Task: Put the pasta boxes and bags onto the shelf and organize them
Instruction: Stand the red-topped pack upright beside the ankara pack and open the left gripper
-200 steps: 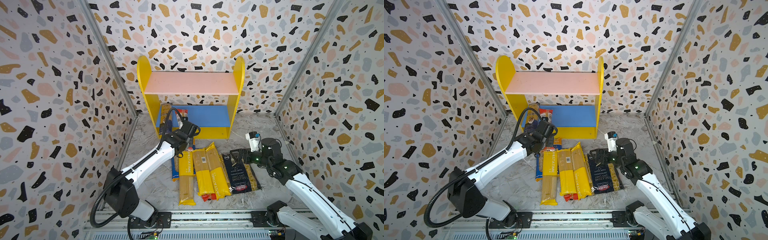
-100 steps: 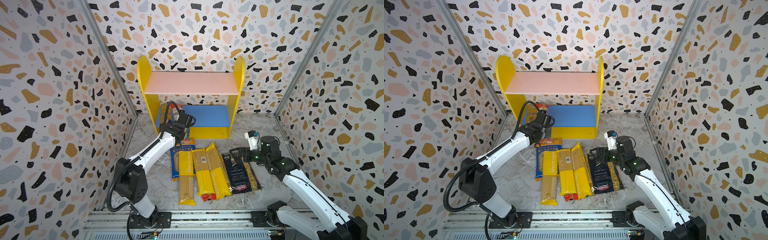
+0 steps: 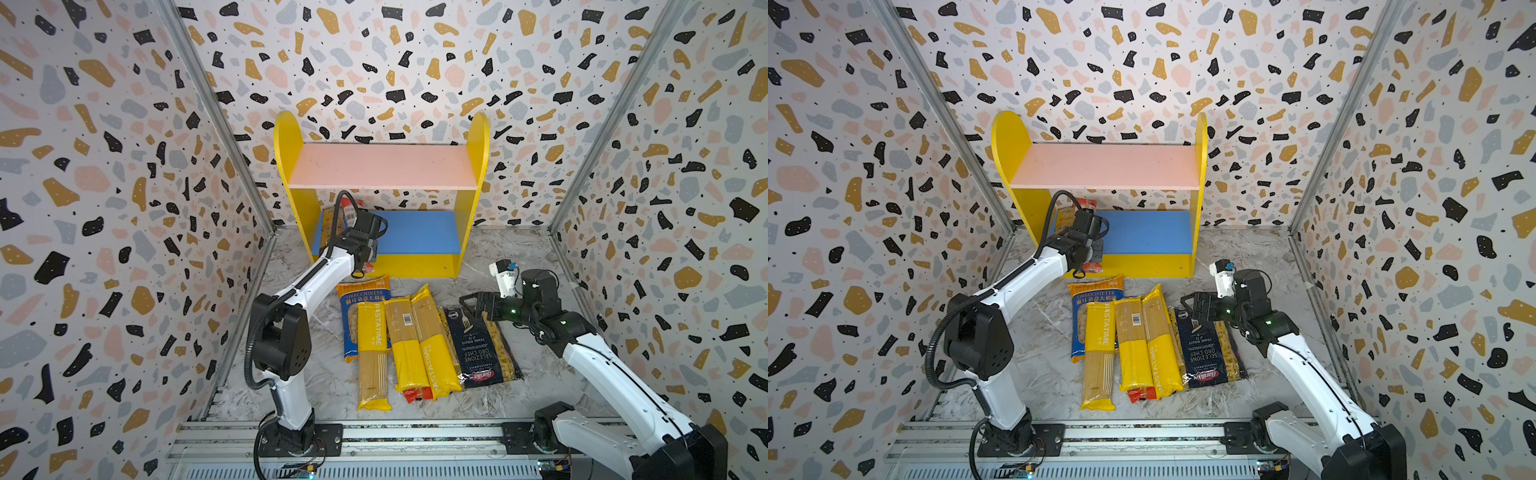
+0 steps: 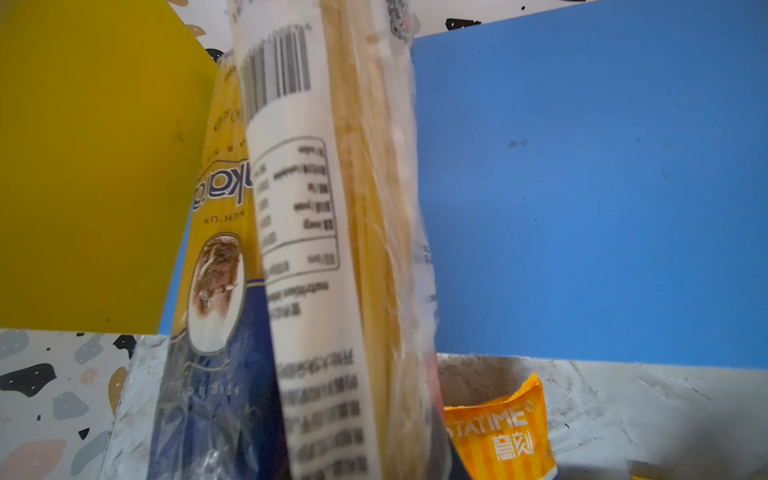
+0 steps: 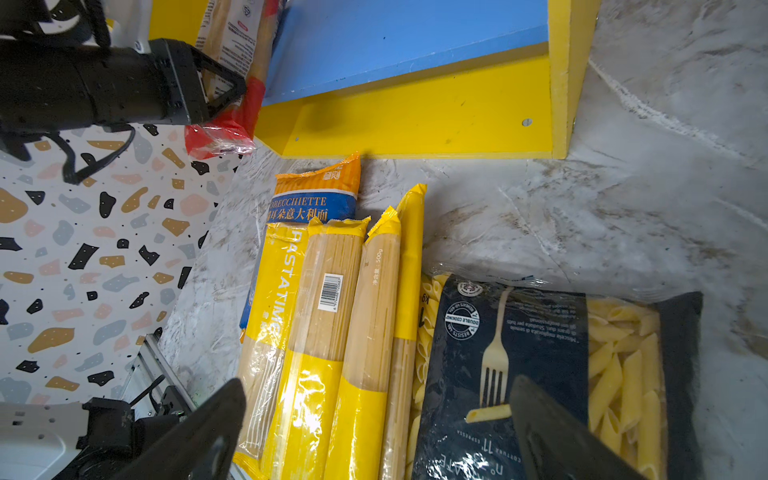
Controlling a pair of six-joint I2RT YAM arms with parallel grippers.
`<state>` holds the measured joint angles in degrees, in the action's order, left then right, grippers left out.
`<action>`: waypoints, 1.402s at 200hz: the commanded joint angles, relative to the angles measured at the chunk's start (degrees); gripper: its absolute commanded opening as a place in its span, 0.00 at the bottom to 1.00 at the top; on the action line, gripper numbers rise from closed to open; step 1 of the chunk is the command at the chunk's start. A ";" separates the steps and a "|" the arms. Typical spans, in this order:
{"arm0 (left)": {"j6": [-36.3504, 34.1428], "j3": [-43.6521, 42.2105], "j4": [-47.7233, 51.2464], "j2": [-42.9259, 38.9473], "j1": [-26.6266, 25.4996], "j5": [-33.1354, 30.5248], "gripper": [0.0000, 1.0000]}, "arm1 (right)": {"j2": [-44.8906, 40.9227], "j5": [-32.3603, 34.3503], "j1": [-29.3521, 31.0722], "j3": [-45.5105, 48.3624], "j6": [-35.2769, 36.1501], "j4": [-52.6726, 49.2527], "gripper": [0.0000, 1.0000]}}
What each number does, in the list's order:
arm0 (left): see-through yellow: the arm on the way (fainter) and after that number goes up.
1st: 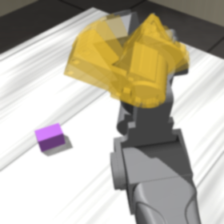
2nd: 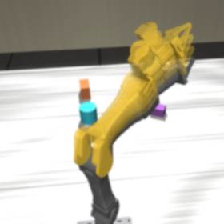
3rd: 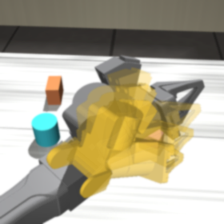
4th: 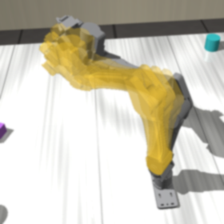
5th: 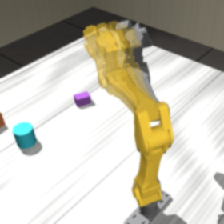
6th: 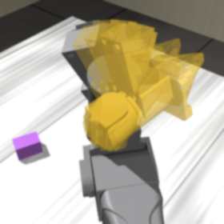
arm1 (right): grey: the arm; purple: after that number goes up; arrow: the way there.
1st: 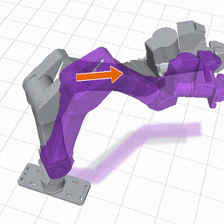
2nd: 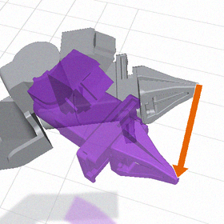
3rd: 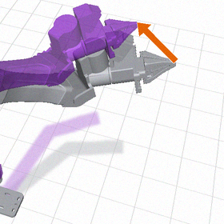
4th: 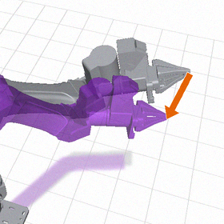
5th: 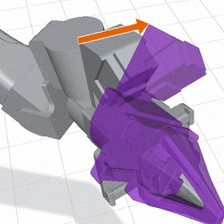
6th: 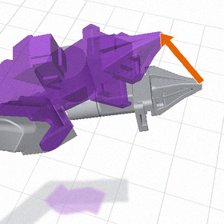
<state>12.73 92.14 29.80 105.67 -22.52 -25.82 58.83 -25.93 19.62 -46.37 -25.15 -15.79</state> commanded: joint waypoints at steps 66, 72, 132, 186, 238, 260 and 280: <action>-2.18 5.80 -10.88 2.01 2.72 0.27 0.00 | 2.45 -1.63 -1.07 -3.65 1.44 1.17 0.99; -2.18 6.09 -10.91 2.32 2.94 0.41 0.00 | 2.47 -1.58 -1.15 -3.56 1.36 1.28 0.99; -2.39 6.39 -11.85 3.82 4.23 1.29 0.00 | 3.40 -1.66 -1.25 -3.44 1.18 1.74 1.00; -2.62 7.09 -10.43 4.93 4.89 1.73 0.09 | 4.01 -1.83 -1.34 -3.76 1.24 1.82 1.00; -2.18 6.91 -8.82 4.46 4.86 1.64 0.50 | 4.51 -2.96 -1.34 -3.76 1.00 2.41 0.99; -1.94 6.49 -8.66 4.03 4.88 1.90 0.65 | 4.11 -3.07 -1.34 -3.58 0.98 2.25 0.99; -1.92 6.29 -8.80 3.93 4.86 1.83 0.68 | 3.93 -2.98 -1.34 -3.53 1.00 2.08 1.00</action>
<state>11.11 96.57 24.01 110.39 -18.17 -23.03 63.51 -28.23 18.59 -48.07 -24.36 -14.13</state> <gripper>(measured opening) 0.674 0.995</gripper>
